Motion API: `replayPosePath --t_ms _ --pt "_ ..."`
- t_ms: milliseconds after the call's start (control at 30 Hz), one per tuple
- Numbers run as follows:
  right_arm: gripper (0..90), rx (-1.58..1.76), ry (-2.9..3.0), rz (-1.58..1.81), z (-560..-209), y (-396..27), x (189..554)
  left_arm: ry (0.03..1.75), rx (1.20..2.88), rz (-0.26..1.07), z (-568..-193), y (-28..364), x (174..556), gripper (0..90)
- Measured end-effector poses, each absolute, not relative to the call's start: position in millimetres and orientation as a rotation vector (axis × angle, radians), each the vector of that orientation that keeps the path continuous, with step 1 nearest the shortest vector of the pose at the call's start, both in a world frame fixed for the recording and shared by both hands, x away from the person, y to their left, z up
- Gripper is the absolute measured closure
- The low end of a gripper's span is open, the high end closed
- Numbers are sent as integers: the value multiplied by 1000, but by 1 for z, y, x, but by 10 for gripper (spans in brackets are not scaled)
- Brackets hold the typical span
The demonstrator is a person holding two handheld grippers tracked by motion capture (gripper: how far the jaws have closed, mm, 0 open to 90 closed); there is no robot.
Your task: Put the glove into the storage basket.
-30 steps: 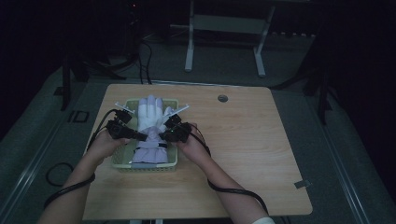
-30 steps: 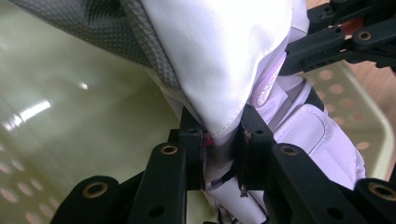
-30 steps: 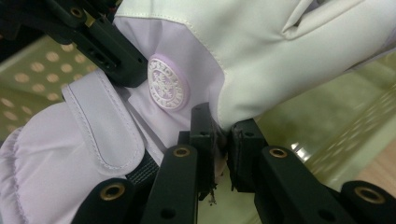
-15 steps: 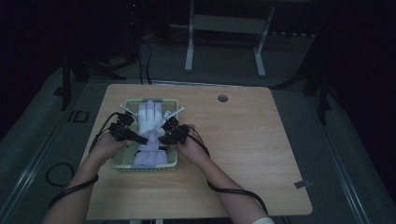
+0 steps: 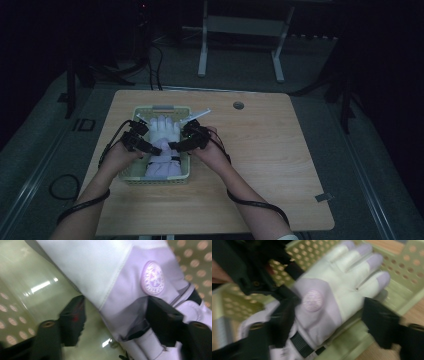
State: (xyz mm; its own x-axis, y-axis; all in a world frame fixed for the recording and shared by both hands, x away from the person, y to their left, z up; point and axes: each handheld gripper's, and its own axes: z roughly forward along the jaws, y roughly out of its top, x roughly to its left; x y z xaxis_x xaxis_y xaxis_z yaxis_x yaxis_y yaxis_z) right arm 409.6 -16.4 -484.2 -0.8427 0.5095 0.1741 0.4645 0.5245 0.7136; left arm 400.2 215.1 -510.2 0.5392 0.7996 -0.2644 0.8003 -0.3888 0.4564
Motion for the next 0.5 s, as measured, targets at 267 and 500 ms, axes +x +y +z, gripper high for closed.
replayPosePath --t_ms 267,500 --pt "146 819 2695 1279 -477 -36 410 1201 2100 192 -485 211 383 130" --pt "143 785 2688 1265 -475 -58 406 1075 2073 232 -471 184 364 93"
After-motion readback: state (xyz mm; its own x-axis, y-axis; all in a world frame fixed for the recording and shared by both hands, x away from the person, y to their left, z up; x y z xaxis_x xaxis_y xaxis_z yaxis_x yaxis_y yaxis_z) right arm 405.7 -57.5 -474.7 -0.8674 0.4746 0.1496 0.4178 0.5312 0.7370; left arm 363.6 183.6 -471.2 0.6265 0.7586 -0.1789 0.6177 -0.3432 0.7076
